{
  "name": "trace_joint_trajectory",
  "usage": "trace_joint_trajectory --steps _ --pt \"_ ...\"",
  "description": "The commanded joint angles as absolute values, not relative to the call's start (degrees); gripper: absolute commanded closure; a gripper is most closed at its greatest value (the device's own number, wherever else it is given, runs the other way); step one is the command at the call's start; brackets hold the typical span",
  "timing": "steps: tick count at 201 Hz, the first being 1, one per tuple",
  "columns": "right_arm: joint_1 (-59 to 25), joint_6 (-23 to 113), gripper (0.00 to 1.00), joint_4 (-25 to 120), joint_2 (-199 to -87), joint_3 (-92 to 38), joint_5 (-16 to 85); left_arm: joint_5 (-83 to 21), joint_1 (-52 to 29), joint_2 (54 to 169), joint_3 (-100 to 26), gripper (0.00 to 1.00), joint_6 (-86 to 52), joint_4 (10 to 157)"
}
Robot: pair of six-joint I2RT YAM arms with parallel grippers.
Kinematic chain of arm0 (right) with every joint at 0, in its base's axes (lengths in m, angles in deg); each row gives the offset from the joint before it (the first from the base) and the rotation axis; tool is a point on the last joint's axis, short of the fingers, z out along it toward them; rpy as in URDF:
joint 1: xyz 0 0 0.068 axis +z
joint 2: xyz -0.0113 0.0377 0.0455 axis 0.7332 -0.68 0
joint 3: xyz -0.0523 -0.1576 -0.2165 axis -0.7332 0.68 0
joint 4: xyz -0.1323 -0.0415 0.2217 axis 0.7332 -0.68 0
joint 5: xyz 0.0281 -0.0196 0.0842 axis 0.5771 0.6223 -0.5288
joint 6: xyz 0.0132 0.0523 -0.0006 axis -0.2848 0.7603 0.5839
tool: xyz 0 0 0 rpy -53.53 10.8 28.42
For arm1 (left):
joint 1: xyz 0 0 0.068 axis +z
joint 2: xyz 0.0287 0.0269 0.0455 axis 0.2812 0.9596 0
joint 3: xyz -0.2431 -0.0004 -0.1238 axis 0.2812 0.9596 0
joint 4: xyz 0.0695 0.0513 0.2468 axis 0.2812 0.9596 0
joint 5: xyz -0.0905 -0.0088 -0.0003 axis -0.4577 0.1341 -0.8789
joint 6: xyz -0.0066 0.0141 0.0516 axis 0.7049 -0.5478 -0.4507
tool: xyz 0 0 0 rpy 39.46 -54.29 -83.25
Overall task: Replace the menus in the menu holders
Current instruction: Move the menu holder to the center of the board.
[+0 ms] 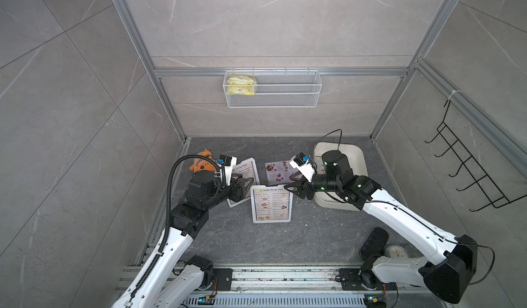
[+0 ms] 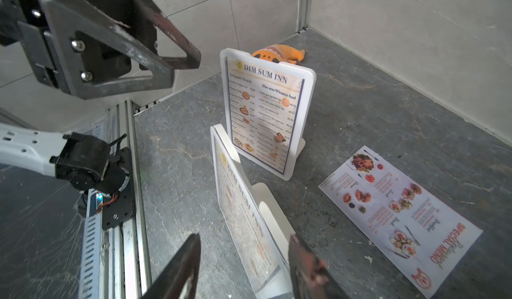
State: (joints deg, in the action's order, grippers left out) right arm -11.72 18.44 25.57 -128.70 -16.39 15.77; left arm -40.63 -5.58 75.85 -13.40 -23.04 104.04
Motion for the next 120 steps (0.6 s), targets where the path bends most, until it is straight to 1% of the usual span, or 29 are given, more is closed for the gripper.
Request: trace_joint_trajectory --steps 1,28,52,78,94,120 --pt "-13.3 12.9 0.45 22.0 -130.2 -15.6 9.2 -46.8 -5.7 76.0 -16.0 0.4 -26.2 104.0" --pt "-13.9 7.8 0.45 17.4 -134.9 -18.6 8.7 -48.9 -5.7 76.4 -16.9 0.4 -27.3 104.2" --pt "-14.0 7.1 0.45 17.8 -137.5 -19.5 10.5 -48.7 -5.7 76.5 -18.4 0.4 -28.8 106.1" --pt "-14.2 6.7 0.47 20.1 -138.5 -18.9 10.7 -48.3 -5.7 76.0 -18.7 0.39 -29.7 106.4" --pt "-14.5 6.6 0.47 20.1 -138.5 -19.3 13.5 -48.1 -5.7 75.7 -18.5 0.39 -29.7 106.3" --pt "-15.8 6.8 0.47 22.5 -137.3 -18.4 12.6 -48.0 -5.7 75.4 -18.2 0.39 -29.7 106.1"
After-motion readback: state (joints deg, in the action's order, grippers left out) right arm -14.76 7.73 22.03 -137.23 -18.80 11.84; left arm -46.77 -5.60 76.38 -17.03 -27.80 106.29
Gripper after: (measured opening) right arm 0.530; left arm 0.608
